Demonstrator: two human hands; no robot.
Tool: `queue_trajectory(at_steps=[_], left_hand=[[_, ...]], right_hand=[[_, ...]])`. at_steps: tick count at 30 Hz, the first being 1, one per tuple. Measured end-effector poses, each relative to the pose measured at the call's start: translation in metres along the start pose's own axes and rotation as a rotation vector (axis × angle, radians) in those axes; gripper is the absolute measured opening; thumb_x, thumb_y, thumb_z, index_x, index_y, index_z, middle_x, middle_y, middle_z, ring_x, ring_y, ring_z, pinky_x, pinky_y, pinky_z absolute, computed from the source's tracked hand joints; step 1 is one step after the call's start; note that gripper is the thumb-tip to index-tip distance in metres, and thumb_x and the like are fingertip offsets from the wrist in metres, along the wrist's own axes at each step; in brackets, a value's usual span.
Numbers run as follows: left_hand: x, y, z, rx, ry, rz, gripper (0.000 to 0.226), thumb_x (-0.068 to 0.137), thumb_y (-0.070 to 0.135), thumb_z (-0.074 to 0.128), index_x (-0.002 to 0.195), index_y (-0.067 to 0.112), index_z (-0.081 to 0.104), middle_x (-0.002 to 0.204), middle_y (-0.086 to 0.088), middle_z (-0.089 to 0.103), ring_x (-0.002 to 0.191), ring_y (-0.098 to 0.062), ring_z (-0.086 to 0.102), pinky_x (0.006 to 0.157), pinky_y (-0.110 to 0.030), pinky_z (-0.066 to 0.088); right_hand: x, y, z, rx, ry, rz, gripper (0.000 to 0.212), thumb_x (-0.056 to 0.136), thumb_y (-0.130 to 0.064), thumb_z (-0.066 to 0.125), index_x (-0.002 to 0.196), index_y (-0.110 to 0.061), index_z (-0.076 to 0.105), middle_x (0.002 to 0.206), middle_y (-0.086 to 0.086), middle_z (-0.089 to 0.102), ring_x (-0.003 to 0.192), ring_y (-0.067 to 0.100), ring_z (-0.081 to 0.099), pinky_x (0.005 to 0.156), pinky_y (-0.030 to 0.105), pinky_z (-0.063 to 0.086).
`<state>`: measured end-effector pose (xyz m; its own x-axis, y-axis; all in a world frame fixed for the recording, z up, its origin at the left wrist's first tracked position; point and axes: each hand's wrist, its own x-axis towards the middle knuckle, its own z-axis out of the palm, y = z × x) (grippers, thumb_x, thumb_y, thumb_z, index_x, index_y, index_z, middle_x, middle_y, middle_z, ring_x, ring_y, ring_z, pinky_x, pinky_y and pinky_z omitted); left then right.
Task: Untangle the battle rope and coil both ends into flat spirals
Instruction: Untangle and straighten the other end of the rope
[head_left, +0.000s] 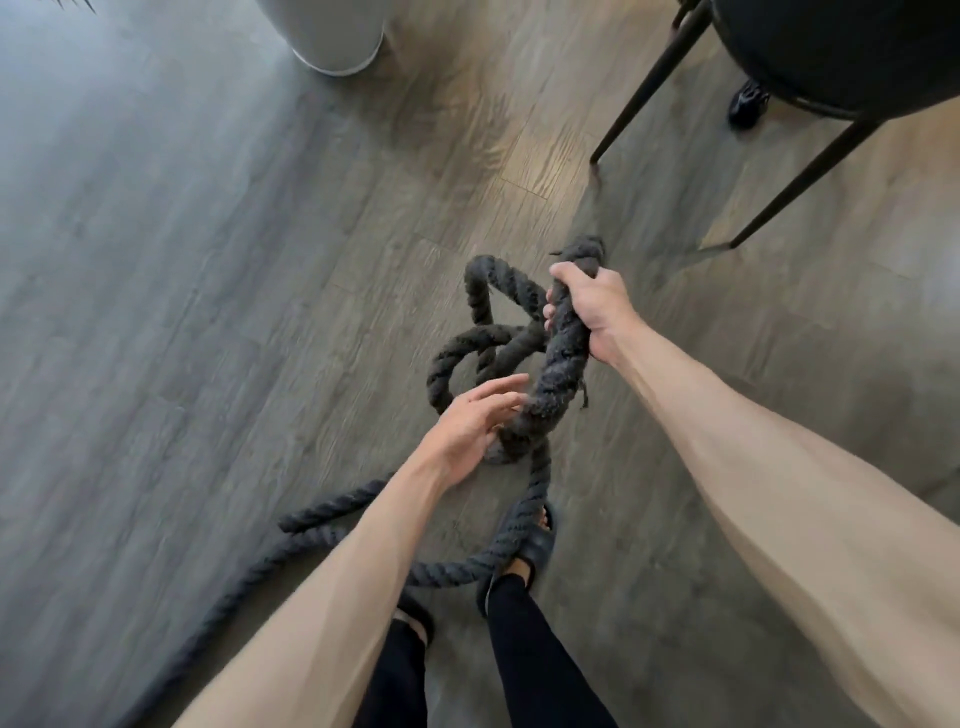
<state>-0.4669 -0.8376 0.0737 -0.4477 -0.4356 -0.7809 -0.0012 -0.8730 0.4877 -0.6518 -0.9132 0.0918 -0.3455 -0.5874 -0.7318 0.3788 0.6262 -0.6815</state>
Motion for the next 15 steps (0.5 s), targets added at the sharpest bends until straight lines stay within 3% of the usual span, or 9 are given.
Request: queue_trajectory(at_steps=[2,4,6,8,9,12,15], left_hand=[[0.007,0.019,-0.007,-0.027,0.185,0.029,0.033,0.093,0.007,0.054,0.123,0.017,0.064,0.116,-0.012,0.069,0.107,-0.020,0.061,0.093,-0.031,0.042],[0.016,0.044,-0.015,0.194,0.373,0.179,0.043,0.092,0.000,0.055,0.133,0.010,0.055,0.116,-0.017,0.065,0.105,-0.021,0.060,0.086,-0.029,0.046],[0.023,0.069,-0.025,0.602,0.439,0.345,0.059,0.088,-0.004,0.057,0.143,0.011,0.043,0.122,-0.018,0.058,0.106,-0.020,0.056,0.092,-0.029,0.046],[0.027,0.093,-0.034,0.940,0.417,0.482,0.076,0.084,-0.002,0.060,0.150,0.020,0.032,0.128,-0.016,0.049,0.109,-0.024,0.053,0.100,-0.032,0.043],[0.029,0.103,-0.038,1.089,0.392,0.534,0.082,0.083,0.001,0.062,0.153,0.025,0.026,0.134,-0.016,0.044,0.114,-0.028,0.051,0.103,-0.035,0.042],[0.032,0.119,-0.046,1.589,0.271,0.568,0.093,0.083,0.012,0.070,0.154,0.038,0.016,0.155,-0.021,0.022,0.141,-0.038,0.028,0.115,-0.046,0.030],[0.033,0.124,-0.056,1.871,0.180,0.700,0.065,0.081,0.022,0.072,0.140,0.029,0.045,0.161,-0.014,0.016,0.151,-0.032,0.008,0.122,-0.050,0.009]], right_hand=[[-0.004,0.005,0.005,-0.258,-0.081,-0.126,0.013,0.090,-0.011,0.064,0.081,-0.009,0.054,0.060,0.011,0.055,0.046,0.023,0.052,0.050,0.032,0.045],[-0.006,0.009,0.010,-0.558,-0.156,-0.243,0.018,0.086,-0.016,0.068,0.097,-0.011,0.055,0.069,0.011,0.064,0.054,0.026,0.060,0.057,0.036,0.052],[-0.008,0.016,0.012,-0.917,-0.265,-0.329,0.045,0.085,-0.022,0.070,0.126,-0.011,0.055,0.105,0.016,0.070,0.091,0.030,0.069,0.087,0.039,0.054],[-0.013,0.025,0.011,-1.224,-0.390,-0.368,0.080,0.088,-0.028,0.069,0.156,-0.013,0.030,0.148,0.020,0.050,0.134,0.032,0.051,0.112,0.035,0.039],[-0.017,0.028,0.010,-1.310,-0.450,-0.397,0.088,0.089,-0.029,0.067,0.161,-0.017,0.018,0.155,0.019,0.042,0.141,0.032,0.044,0.114,0.034,0.036],[-0.025,0.034,0.007,-1.442,-0.544,-0.527,0.092,0.090,-0.026,0.064,0.162,-0.025,0.007,0.155,0.014,0.044,0.136,0.033,0.049,0.109,0.039,0.042],[-0.034,0.032,0.007,-1.426,-0.527,-0.653,0.088,0.091,-0.023,0.060,0.161,-0.032,0.008,0.152,0.006,0.050,0.130,0.031,0.054,0.101,0.045,0.048]])
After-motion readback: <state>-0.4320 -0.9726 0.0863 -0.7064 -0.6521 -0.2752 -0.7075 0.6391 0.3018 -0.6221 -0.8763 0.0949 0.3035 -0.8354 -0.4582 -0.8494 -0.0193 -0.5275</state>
